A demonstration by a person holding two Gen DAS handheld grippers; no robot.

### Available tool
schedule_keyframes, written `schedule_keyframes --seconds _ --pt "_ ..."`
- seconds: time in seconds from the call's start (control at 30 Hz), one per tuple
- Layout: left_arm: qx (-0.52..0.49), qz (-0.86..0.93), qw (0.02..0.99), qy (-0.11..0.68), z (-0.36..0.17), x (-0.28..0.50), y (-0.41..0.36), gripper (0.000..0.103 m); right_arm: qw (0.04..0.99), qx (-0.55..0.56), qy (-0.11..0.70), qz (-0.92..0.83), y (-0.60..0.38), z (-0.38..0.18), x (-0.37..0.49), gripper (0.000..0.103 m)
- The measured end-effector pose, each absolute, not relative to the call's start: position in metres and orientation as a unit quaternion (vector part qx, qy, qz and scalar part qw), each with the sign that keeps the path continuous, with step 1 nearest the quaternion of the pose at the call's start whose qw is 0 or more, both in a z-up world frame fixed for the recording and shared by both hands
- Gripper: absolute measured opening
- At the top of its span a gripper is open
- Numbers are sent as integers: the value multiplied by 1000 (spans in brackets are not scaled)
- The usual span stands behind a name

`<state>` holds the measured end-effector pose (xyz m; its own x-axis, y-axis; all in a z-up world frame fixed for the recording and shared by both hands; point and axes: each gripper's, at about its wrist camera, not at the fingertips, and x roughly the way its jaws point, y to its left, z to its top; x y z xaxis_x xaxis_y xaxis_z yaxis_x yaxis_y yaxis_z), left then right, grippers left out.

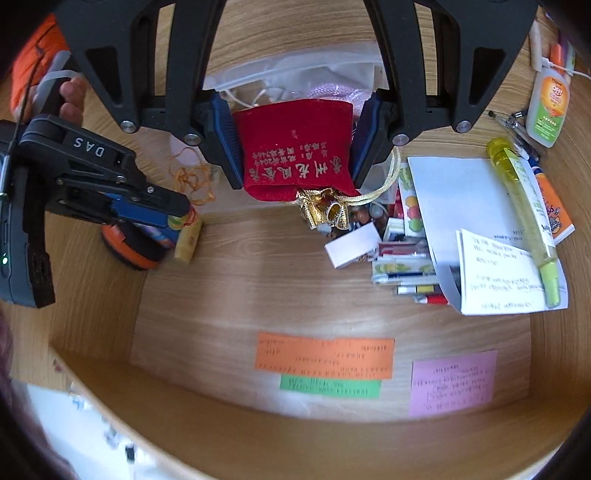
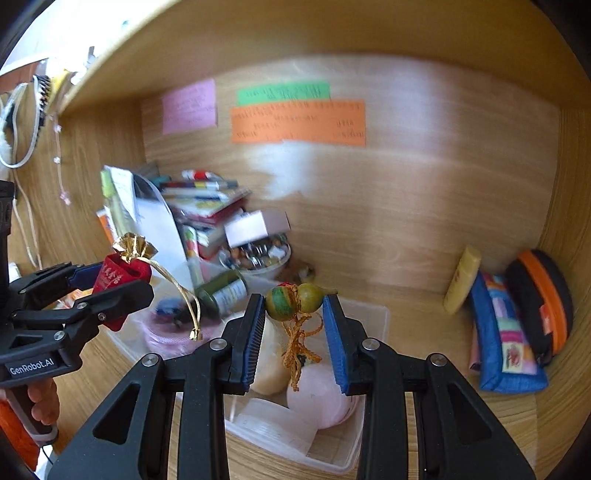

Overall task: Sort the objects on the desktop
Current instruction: 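Carry the red pouch and gourd charm into the clear bin and release both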

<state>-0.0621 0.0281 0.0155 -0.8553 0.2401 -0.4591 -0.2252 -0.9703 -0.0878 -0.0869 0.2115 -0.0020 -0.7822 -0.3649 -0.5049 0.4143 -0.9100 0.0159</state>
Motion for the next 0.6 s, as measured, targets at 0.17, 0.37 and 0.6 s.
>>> schedule_keyframes --seconds 0.17,0.37,0.6 --pt "-258 958 122 -20 -6 -77 35 55 197 289 36 -936 218 -20 -103 30" --pt "-275 953 127 -10 -21 -84 39 55 189 315 50 -929 214 -34 -110 30" --pt "-273 954 121 4 -28 -84 39 56 183 316 75 -928 205 -42 -107 30"
